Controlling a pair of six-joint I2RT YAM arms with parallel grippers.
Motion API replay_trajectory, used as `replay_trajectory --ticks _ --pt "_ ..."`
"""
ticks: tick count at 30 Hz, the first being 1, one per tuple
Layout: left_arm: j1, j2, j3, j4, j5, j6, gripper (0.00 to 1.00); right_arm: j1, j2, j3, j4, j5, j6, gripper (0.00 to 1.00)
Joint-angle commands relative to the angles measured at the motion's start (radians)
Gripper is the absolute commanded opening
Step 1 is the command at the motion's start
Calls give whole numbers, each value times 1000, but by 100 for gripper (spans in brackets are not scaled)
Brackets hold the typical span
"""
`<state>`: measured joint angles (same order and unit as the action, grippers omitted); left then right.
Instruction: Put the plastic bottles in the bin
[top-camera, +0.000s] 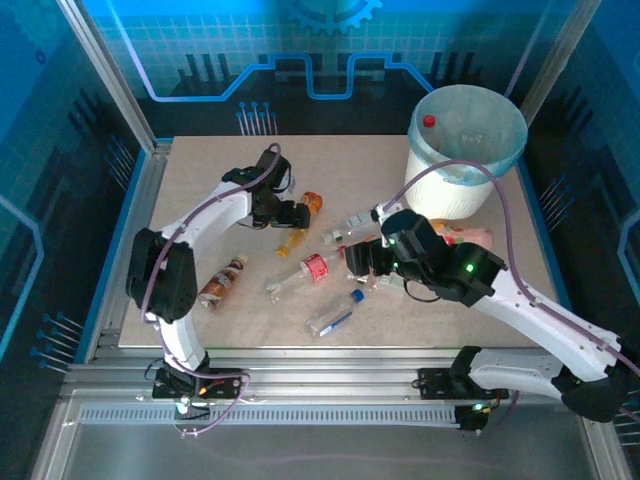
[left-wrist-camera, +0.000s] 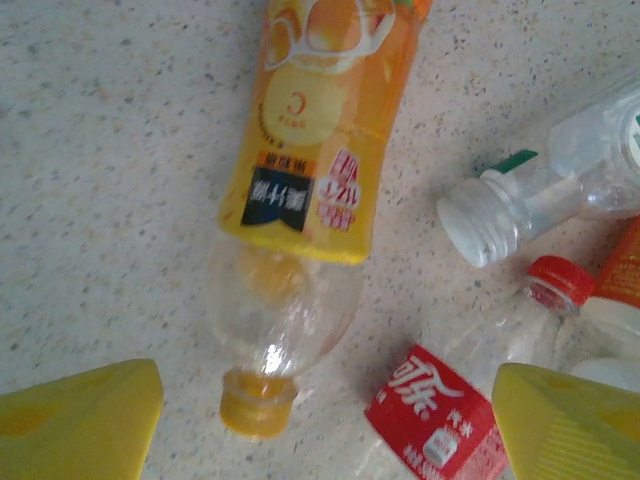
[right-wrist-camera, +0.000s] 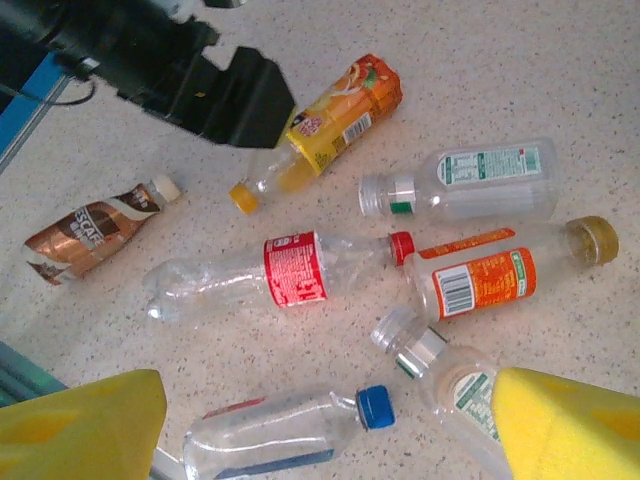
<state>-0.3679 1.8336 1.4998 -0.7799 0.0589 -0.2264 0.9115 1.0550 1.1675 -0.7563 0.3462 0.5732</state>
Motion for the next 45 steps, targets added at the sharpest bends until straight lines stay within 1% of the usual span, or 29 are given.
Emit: replay_trajectory --ticks 1,3,7,14,17,21,23,26,28,29,34,40,45 --pt "2 60 51 0 61 44 87 25 -44 -41 -29 63 68 86" --pt "3 107 71 -13 56 57 86 27 -68 -65 -31 65 85 87" --pt "2 199 137 -58 0 90 84 30 -113 -105 -30 78 101 87" --pt "2 300 192 -83 -45 131 83 31 -158 -138 -62 124 116 87" --pt "2 325 199 -85 -41 137 77 30 -164 -144 -65 126 115 88" --pt "1 328 189 -71 -40 142 73 30 -161 -146 -67 142 108 88" --pt "2 332 186 -64 -37 145 73 30 -158 -139 -64 147 96 88" --pt "3 342 184 -56 -42 146 78 29 -153 -125 -69 143 90 88" --pt "2 350 185 -55 -42 149 78 29 -155 -124 -73 140 91 88" --pt "2 351 188 -56 -43 150 76 30 -157 -124 -75 137 95 88" --pt "2 318 189 -53 -59 159 64 30 -182 -136 -82 122 118 88" --pt "3 198 193 -68 -107 183 62 30 -203 -119 -95 123 122 87" --pt "1 34 159 -61 -108 181 61 30 -189 -100 -82 120 110 85"
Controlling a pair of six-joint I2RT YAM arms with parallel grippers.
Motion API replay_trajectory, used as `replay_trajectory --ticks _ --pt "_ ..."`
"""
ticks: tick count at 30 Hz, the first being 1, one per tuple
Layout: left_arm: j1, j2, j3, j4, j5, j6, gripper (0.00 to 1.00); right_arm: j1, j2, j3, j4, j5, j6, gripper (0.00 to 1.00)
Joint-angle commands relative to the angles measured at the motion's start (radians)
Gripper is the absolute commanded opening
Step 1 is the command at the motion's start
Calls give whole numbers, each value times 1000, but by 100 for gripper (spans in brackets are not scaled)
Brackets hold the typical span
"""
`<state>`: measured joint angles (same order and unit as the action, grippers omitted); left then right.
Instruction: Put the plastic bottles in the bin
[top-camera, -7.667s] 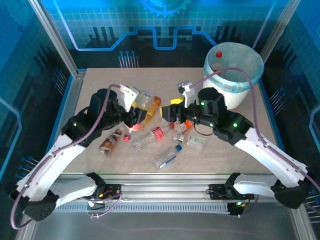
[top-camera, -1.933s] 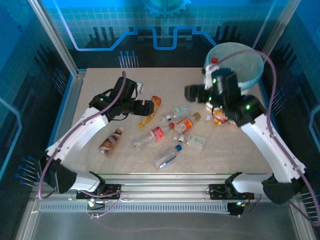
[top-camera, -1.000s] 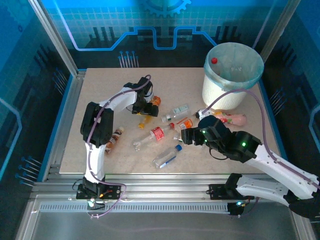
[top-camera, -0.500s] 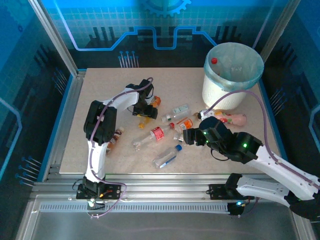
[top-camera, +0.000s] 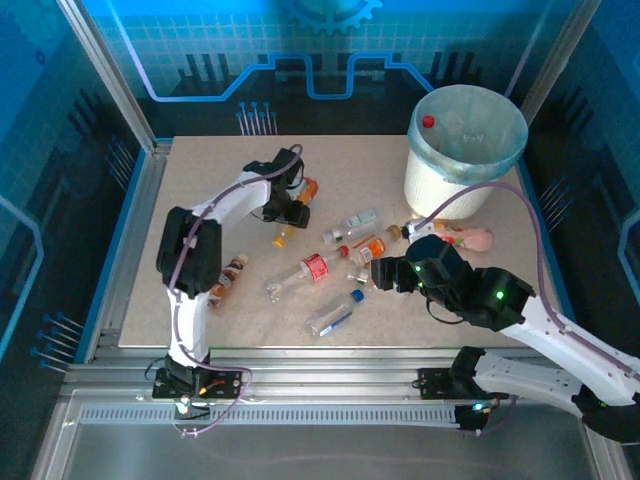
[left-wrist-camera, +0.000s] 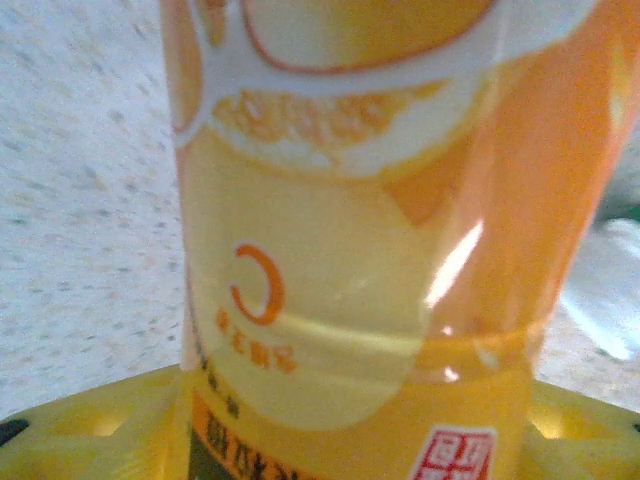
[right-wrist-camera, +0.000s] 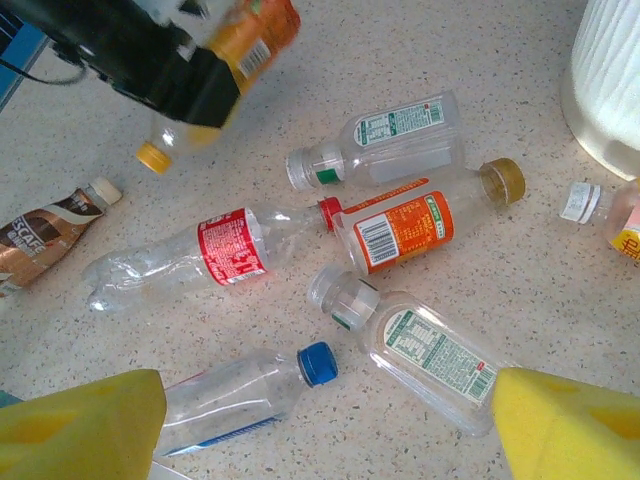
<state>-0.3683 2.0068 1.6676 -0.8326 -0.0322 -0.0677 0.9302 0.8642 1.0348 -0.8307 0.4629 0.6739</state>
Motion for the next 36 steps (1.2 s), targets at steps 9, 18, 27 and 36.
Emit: replay_trajectory --ticks 9,18,27,36 --pt "-115 -627 -281 213 58 108 61 12 79 175 146 -102 -95 85" --pt "-323 -981 -492 327 210 138 60 18 79 217 450 -381 -171 87" --pt "-371 -1099 -558 357 340 112 56 37 131 245 514 -478 -178 90" --pt "-410 -1097 -549 343 376 130 56 77 213 314 512 -438 -199 91"
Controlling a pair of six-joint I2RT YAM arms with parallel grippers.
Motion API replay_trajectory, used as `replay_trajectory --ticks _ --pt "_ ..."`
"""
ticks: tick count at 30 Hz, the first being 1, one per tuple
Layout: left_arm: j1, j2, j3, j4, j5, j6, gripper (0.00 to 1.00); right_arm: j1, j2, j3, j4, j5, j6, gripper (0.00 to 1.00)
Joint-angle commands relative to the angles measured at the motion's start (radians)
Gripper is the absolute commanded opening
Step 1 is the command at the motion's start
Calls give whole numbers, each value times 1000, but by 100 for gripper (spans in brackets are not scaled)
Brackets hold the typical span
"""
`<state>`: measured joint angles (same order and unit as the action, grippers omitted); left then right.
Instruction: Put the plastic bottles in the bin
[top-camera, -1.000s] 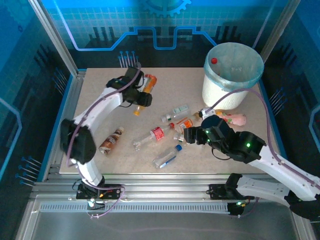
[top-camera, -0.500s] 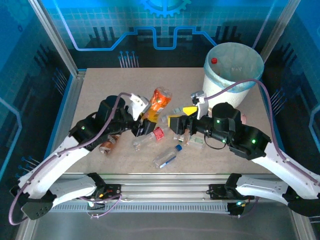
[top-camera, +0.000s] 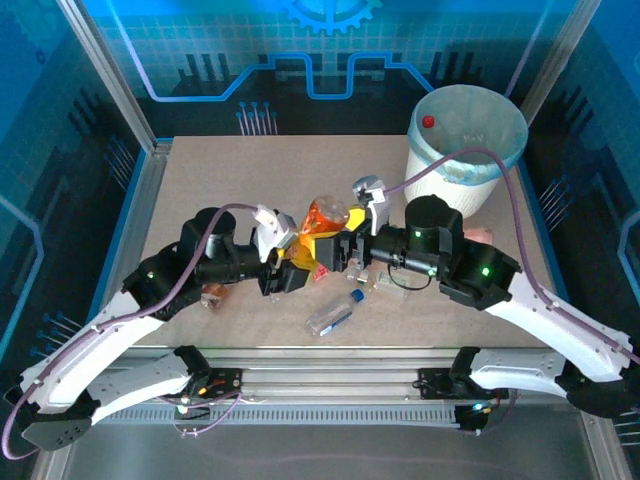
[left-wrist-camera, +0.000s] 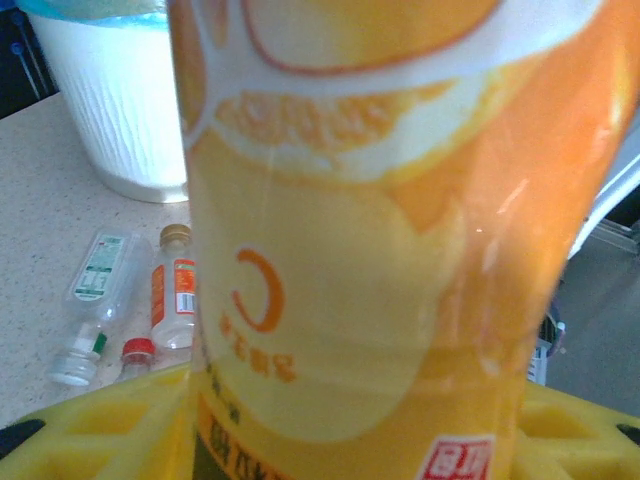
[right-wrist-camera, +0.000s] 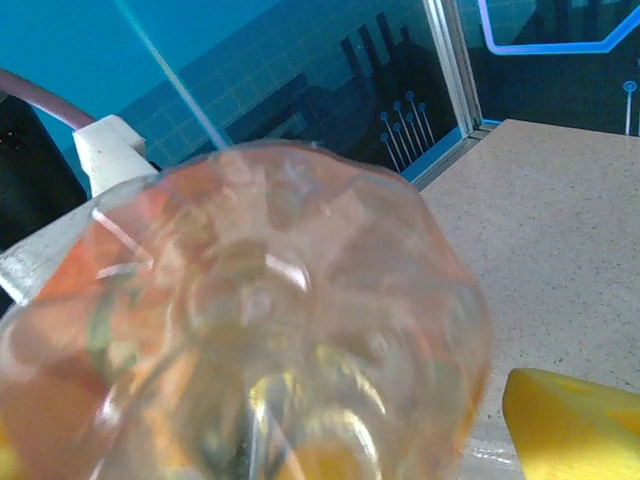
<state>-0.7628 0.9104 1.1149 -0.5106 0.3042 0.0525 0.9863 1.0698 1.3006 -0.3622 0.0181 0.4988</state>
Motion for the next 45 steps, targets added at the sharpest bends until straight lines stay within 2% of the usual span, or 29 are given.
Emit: replay_trajectory --ticks 1,6,10,13,17,20,22,26,31,34,37,42,45 --pt "-19 3 7 17 38 14 56 23 13 55 39 17 -27 91" --pt "-30 12 8 19 19 23 56 26 15 54 30 61 -32 85" --pt "-33 12 -4 36 5 24 56 26 -3 30 33 105 -27 69" --pt "-33 13 -4 51 -17 18 65 26 -17 21 24 115 -33 61" --pt "-33 8 -4 91 -43 3 79 25 -28 47 -20 158 -50 59" --pt "-33 2 -5 137 -61 -14 89 12 -20 131 -96 226 -114 58" --pt "-33 1 4 154 -82 -24 91 -17 13 240 -188 304 -184 58" --pt "-33 -8 35 155 -134 -33 91 -159 97 464 -321 436 -323 58" --pt "-34 -18 48 142 -155 -23 91 -493 204 593 -281 484 -399 53" --pt "-34 -11 52 126 -169 -11 91 -644 307 663 -260 489 -419 55" --pt "-33 3 59 114 -177 -2 91 -729 438 759 -294 506 -441 55" --pt "-33 39 54 127 -185 20 92 -816 660 906 -403 512 -432 57" --pt "-34 71 60 124 -208 43 92 -841 749 928 -435 450 -411 59"
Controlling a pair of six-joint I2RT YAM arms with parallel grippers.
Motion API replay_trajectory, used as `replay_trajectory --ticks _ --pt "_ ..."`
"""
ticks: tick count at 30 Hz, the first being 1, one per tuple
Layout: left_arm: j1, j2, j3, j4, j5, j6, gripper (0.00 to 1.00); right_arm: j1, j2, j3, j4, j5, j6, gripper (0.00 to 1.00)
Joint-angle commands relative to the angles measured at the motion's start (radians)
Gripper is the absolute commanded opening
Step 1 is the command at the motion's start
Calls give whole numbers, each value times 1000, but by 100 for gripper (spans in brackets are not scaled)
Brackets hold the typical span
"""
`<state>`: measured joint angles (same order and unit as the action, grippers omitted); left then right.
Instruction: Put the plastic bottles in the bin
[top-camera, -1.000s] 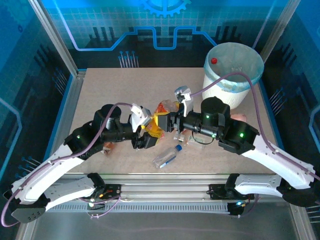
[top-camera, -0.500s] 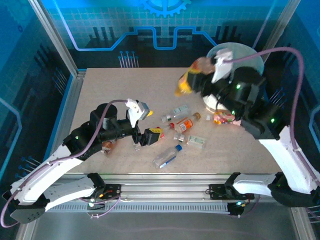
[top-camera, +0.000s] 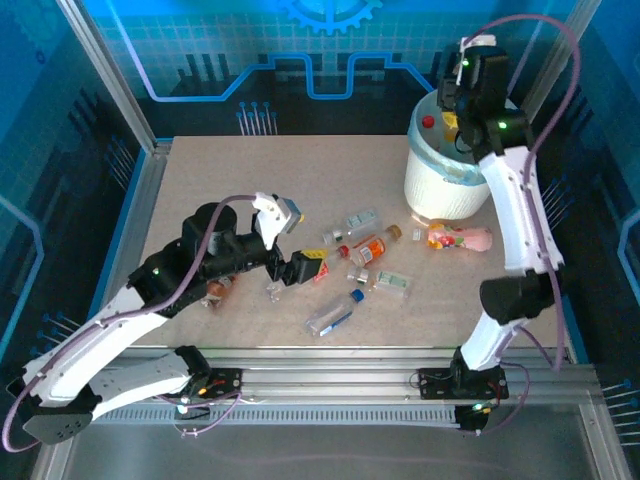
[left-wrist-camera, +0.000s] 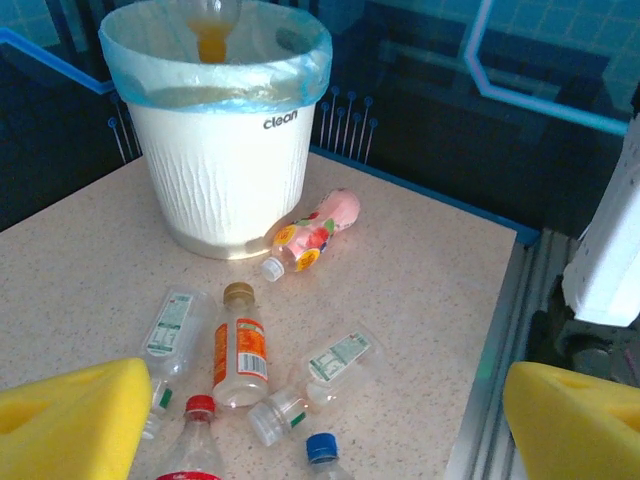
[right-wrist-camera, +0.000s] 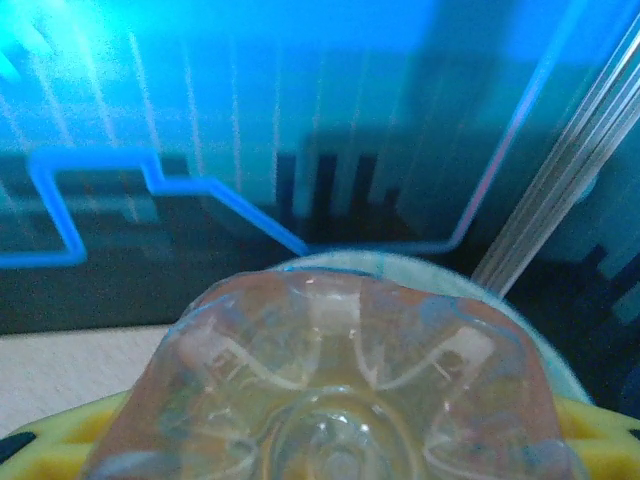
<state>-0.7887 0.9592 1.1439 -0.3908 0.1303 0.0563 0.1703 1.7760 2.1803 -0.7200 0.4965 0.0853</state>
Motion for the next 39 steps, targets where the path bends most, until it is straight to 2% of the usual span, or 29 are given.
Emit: replay_trajectory --ticks 1,12,20,29,33,39 --pt "-8 33 32 4 -43 45 92 -32 69 54 -92 -47 19 59" --pt "-8 97 43 10 -25 65 93 -87 142 -174 -32 -146 88 63" --pt "-7 93 22 19 -29 66 93 -130 177 -223 -31 -164 89 67" --pt "-7 101 20 39 -27 61 93 -160 225 -131 -105 -201 88 77" --pt "-8 100 30 36 -33 62 93 -154 173 -70 -137 -235 106 84" --pt "-8 86 48 31 -58 35 93 -141 62 23 -180 -256 133 88"
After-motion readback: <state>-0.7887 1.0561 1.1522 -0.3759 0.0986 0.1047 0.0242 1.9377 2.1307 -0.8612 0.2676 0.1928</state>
